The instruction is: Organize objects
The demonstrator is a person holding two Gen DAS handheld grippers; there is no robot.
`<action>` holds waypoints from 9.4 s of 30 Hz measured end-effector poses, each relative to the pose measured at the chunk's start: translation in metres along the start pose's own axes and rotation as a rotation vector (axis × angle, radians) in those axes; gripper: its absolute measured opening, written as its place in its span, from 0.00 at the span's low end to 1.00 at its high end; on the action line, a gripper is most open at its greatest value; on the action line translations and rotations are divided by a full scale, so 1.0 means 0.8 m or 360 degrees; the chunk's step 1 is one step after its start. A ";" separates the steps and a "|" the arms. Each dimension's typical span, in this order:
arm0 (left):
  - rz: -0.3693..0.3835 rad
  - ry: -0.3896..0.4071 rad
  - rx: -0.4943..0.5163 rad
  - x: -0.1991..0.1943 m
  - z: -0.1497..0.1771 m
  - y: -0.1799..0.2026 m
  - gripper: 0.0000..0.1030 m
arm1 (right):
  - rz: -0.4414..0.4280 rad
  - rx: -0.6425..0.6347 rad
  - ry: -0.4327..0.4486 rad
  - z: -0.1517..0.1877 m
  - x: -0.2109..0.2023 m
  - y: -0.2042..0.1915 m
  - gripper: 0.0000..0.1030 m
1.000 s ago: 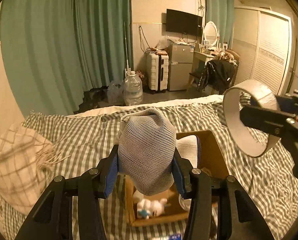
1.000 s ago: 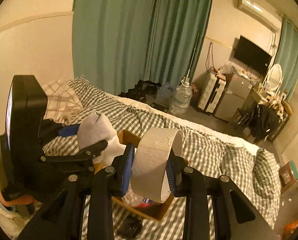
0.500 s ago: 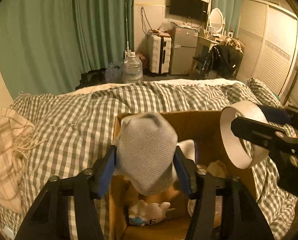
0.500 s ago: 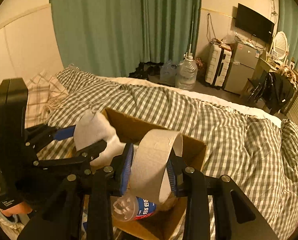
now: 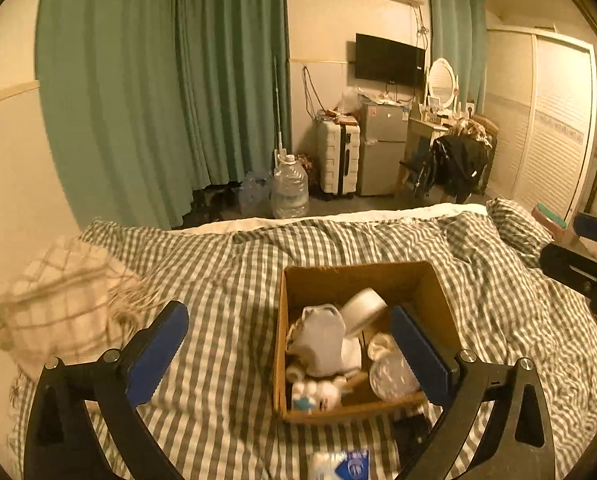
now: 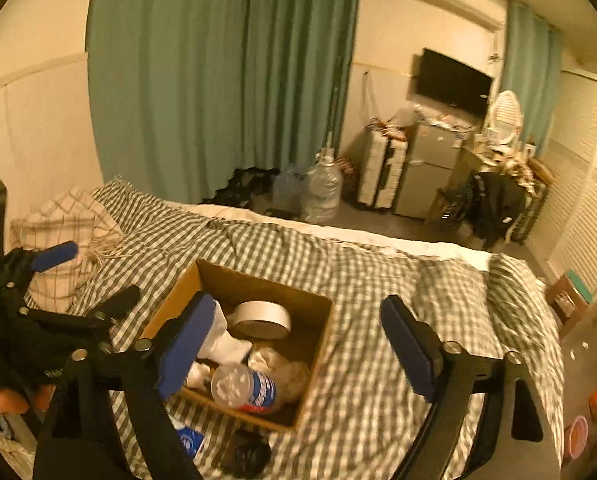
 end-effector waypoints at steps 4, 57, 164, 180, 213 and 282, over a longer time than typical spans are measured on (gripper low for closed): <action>-0.0018 0.0009 -0.0042 -0.027 0.035 -0.001 1.00 | 0.0089 0.0054 -0.0004 0.036 -0.041 0.004 0.93; 0.0228 -0.0673 -0.0200 0.109 0.272 0.044 0.71 | 0.0039 0.0119 -0.0649 0.253 0.121 -0.024 0.96; 0.0109 0.0031 0.0020 -0.001 -0.039 0.056 1.00 | 0.0098 0.0282 0.0193 -0.012 -0.004 0.066 1.00; -0.0012 0.0355 0.0085 -0.168 -0.005 0.075 1.00 | 0.0201 0.0223 0.0465 0.034 -0.186 0.069 1.00; -0.0185 0.0298 -0.0096 -0.113 0.123 0.037 1.00 | 0.0204 0.0216 0.0347 0.169 -0.097 0.046 1.00; -0.0222 0.0294 -0.0120 -0.115 0.126 0.030 1.00 | 0.0165 0.0259 0.0248 0.179 -0.080 0.039 1.00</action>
Point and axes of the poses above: each gripper's, at about its wrist camera, not at the fingertips, and x roughly the way its jaws point, y to its right, z to its underside, the point moved 7 cm from there along x, roughly the way its jaws point, and after that the axes turned 1 degree about x, right-handed, at the moved point
